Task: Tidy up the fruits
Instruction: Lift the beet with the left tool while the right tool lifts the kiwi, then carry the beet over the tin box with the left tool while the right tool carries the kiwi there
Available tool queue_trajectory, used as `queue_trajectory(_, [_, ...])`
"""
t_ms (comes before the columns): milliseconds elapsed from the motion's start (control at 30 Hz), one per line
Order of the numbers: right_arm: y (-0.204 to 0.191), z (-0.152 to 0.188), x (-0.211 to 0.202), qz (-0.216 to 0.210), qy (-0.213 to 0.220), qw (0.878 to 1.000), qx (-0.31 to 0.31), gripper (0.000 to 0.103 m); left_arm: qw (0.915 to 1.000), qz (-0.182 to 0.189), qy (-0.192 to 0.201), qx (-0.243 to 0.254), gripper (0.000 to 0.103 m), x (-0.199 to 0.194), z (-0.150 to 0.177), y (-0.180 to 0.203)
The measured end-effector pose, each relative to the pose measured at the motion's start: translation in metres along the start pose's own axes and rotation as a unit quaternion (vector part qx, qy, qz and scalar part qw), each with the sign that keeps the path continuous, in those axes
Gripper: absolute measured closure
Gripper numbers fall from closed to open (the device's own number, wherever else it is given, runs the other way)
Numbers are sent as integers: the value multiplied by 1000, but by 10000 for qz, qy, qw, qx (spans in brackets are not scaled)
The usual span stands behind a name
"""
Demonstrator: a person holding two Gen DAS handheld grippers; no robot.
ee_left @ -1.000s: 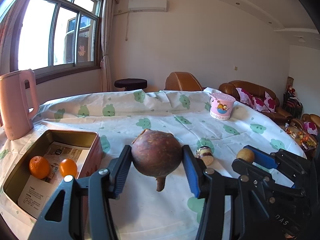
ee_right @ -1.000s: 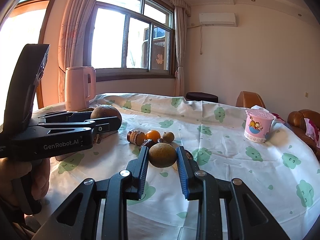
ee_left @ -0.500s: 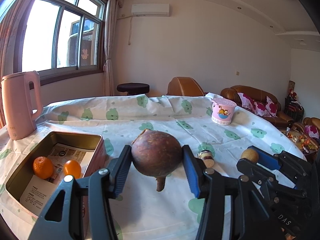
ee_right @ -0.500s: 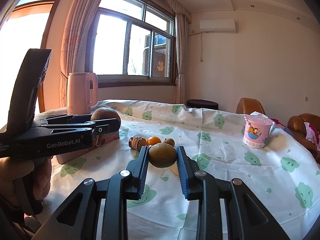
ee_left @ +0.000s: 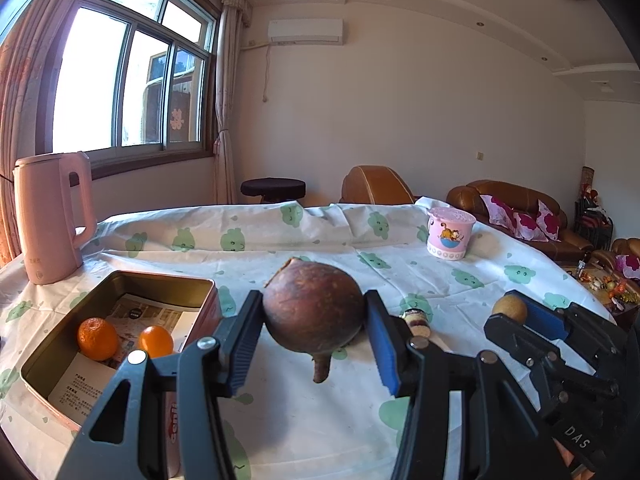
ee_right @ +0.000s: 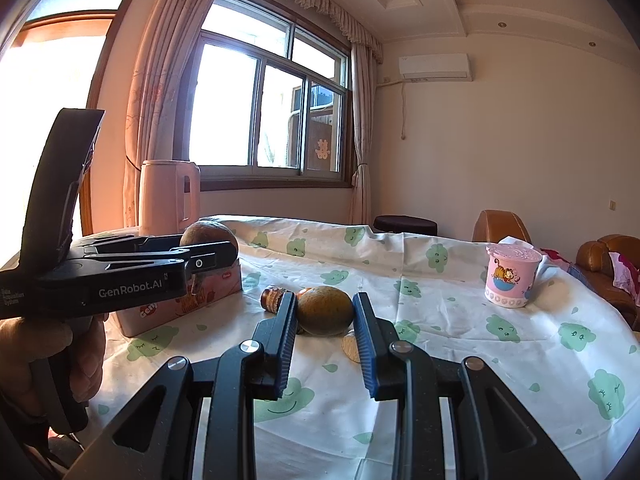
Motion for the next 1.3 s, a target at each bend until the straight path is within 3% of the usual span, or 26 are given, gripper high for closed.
queue_trajectory(300, [6,-7,-1,21,-7,9999,120,73,10000,-59,-8,-25,50,-6,-1,-6])
queue_trajectory(1300, [-66,-70,34,-797,30,9952,-561,73,9979,-498,-116,-392,50,-22,-2,-69])
Point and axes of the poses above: each gripper's, at about its wrist camera, not at the fingertips, and x roughly the way its jaws point, y to its right, z to its underside, the point moved 8 cm from there along x, roughly the way its jaws point, and after that the axes turned 1 degree about -z, right-handed, at the moved point
